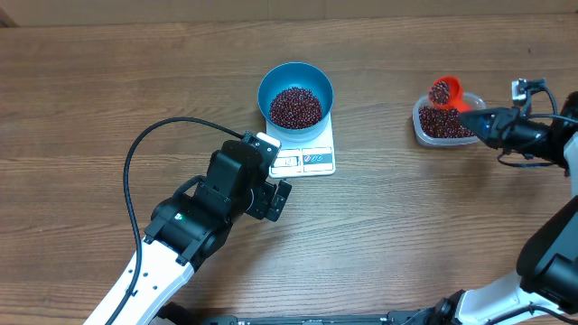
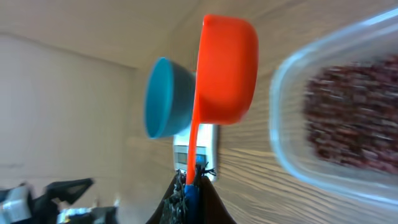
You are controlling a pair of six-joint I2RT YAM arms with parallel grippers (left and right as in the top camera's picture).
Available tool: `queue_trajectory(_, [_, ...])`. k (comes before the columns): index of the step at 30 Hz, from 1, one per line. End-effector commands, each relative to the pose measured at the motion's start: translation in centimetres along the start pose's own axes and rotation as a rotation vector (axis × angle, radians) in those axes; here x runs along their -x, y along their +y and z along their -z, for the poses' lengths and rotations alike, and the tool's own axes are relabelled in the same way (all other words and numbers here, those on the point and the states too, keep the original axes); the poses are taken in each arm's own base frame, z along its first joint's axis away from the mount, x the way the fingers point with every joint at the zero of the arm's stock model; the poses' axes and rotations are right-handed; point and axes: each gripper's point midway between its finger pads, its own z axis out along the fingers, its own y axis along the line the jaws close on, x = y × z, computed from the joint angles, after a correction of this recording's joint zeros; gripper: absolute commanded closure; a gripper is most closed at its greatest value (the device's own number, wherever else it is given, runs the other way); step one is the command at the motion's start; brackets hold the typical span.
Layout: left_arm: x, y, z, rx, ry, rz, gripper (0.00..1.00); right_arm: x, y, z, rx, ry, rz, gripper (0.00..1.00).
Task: Scoop item into bowl and weigh 150g on scale
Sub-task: 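Drag the red cup through the beans to scoop with the right gripper, then lift the filled red cup and carry it over the blue bowl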
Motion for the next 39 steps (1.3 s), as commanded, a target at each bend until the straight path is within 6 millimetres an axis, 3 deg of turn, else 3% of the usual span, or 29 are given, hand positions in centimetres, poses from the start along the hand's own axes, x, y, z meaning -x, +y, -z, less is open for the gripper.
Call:
queue_trajectory(1, [0.1,-0.1,-0.1,-0.009,0.000,-0.015,0.00,-0.1,2.6,-1.3,0.130,0.009,0.021,0.96])
queue_trajectory(20, [0.1,-0.1,-0.1,-0.009,0.000,-0.015,0.00,-3.3,9.5,-11.2,0.266,0.218,0.215,0.96])
queue_trajectory(27, [0.1,-0.1,-0.1,-0.009,0.000,-0.015,0.01,-3.9,11.4,-13.4,0.301,0.245,0.280,0.96])
queue_trajectory(32, [0.1,-0.1,-0.1,-0.009,0.000,-0.015,0.01,-4.2,12.0,-14.7,0.296,0.249,0.348,0.96])
queue_trajectory(39, [0.1,-0.1,-0.1,-0.009,0.000,-0.015,0.01,-4.6,10.9,-17.0,0.158,0.249,0.418,0.96])
